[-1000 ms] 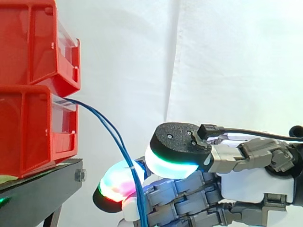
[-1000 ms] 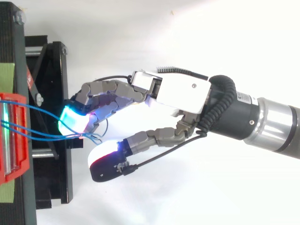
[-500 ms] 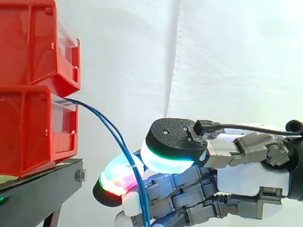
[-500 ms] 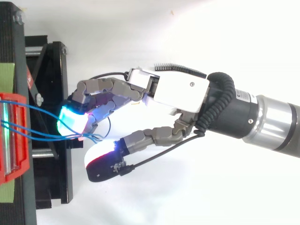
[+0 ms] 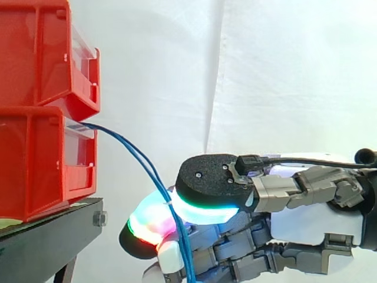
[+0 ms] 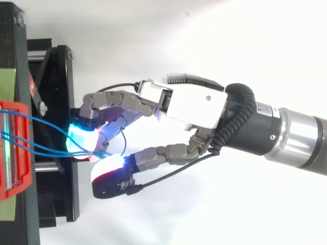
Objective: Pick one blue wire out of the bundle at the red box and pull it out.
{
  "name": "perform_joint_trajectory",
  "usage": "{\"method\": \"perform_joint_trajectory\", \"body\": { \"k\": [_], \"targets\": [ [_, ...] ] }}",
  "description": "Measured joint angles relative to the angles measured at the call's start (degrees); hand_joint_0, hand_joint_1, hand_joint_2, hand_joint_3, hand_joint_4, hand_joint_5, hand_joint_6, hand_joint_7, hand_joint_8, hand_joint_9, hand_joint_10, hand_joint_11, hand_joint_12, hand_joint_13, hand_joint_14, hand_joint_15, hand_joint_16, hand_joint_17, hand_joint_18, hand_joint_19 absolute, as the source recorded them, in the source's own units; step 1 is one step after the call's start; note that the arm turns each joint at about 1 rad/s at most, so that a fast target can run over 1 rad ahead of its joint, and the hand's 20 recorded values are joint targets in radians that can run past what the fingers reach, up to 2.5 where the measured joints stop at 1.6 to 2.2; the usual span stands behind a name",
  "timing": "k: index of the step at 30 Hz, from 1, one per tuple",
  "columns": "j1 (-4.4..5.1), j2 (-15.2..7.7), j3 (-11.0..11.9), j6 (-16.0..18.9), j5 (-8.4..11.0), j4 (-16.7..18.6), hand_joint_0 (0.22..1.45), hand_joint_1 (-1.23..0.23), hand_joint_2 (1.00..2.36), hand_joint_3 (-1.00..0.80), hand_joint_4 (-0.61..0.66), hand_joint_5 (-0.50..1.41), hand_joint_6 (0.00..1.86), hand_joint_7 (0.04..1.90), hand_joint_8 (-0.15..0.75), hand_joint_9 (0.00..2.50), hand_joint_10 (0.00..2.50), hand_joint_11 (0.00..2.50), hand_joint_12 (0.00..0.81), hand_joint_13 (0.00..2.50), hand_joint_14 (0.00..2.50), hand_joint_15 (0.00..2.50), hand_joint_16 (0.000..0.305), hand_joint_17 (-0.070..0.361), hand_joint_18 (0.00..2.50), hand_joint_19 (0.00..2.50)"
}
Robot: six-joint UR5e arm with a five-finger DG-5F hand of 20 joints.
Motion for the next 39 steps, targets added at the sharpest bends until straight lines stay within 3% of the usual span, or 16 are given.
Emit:
{"method": "perform_joint_trajectory", "body": {
  "k": [8,15,21,27,39],
  "targets": [
    [0.01,0.0,0.0,-0.3,0.0,0.2,0.6,-0.75,1.01,-0.41,0.24,-0.07,0.55,1.34,0.211,0.87,0.02,0.52,0.355,0.63,0.02,0.45,0.058,0.129,0.55,0.78],
    [0.01,0.0,0.0,-0.4,0.0,0.2,0.58,-0.68,1.01,-0.37,0.23,-0.08,0.67,1.15,0.226,0.94,0.02,0.55,0.362,0.67,0.02,0.46,0.058,0.131,0.57,0.78],
    [0.02,0.0,0.0,-0.4,0.0,0.2,0.58,-0.62,1.01,-0.36,0.24,-0.08,0.66,1.16,0.223,0.96,0.02,0.54,0.361,0.67,0.02,0.46,0.059,0.132,0.57,0.78],
    [0.04,0.0,0.0,-0.4,0.0,0.2,0.58,-0.62,1.01,-0.34,0.23,-0.07,0.64,1.22,0.225,0.97,0.02,0.54,0.365,0.68,0.02,0.47,0.059,0.132,0.58,0.79],
    [0.04,0.0,0.0,-0.3,0.0,0.2,0.57,-0.67,1.02,-0.19,0.18,-0.09,0.77,1.04,0.229,0.98,0.02,0.57,0.361,0.7,0.02,0.48,0.058,0.131,0.6,0.77]
  ]
}}
